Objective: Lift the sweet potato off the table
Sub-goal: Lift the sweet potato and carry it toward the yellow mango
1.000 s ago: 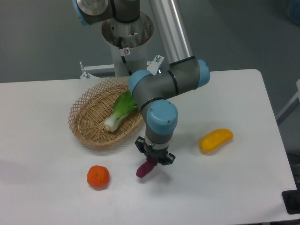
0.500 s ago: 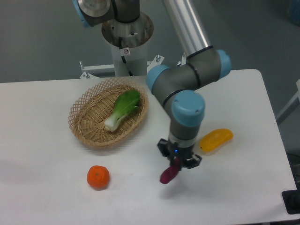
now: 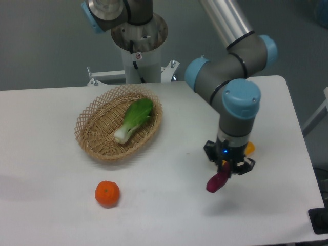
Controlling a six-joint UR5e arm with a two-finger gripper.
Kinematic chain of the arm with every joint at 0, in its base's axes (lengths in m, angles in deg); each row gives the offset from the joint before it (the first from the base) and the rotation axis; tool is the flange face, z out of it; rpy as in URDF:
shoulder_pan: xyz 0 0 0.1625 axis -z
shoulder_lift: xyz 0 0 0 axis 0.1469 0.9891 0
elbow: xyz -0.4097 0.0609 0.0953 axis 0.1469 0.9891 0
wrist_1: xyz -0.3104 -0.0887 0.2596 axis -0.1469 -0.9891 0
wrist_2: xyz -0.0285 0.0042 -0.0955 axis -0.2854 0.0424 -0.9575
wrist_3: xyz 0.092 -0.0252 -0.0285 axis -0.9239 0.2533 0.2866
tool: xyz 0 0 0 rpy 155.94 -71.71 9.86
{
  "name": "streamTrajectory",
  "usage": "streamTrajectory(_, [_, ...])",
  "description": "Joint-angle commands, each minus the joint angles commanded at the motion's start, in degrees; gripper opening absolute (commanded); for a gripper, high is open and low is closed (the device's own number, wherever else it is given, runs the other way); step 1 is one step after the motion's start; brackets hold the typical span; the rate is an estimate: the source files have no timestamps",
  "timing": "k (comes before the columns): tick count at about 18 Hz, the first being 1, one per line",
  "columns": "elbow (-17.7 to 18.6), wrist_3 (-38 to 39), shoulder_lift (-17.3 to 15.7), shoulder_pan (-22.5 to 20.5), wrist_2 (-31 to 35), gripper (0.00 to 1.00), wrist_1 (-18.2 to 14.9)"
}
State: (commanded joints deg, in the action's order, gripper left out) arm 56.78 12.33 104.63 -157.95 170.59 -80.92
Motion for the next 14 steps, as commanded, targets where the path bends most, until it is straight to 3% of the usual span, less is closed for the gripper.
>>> streamTrajectory(14, [-2.3, -5.1, 0.7, -1.7, 3.0, 0.34, -3.0])
